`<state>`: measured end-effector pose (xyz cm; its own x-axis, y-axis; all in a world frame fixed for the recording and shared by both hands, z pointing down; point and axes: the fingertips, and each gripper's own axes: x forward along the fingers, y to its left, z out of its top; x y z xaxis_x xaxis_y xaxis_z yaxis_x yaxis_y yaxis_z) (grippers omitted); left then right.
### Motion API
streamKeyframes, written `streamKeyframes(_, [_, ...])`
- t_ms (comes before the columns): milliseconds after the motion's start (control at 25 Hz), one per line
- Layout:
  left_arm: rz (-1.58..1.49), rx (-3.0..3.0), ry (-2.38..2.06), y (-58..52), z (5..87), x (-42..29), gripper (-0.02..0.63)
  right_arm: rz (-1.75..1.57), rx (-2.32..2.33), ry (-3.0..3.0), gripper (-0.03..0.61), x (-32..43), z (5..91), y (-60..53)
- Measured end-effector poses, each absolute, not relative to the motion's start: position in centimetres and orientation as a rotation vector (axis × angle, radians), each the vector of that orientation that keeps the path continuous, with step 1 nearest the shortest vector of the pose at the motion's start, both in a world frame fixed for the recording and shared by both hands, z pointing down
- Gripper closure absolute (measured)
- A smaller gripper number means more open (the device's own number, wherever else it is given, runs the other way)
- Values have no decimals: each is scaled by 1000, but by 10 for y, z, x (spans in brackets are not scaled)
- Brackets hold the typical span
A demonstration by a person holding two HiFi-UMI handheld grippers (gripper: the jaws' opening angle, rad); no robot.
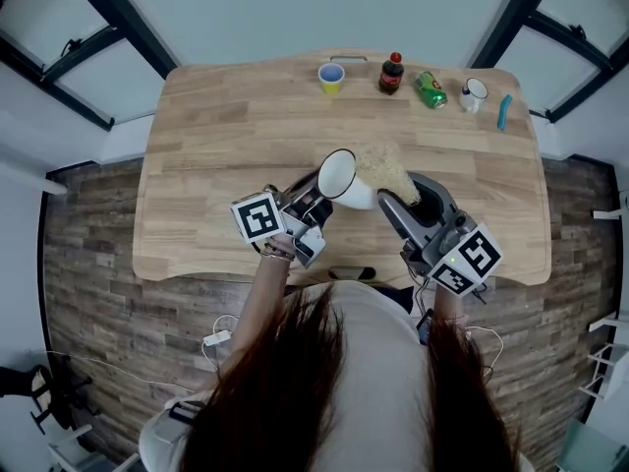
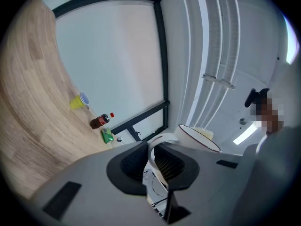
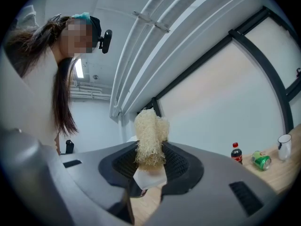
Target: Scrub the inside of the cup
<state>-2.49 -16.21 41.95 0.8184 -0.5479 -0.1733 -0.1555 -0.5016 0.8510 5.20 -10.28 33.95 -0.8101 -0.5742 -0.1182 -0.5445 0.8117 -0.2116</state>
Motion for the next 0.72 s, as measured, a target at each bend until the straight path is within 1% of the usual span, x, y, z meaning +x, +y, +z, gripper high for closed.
streamKeyframes(720, [-479,2133,-348,-141,419,-14,566,-425,-718,2829,431,58,346,-93])
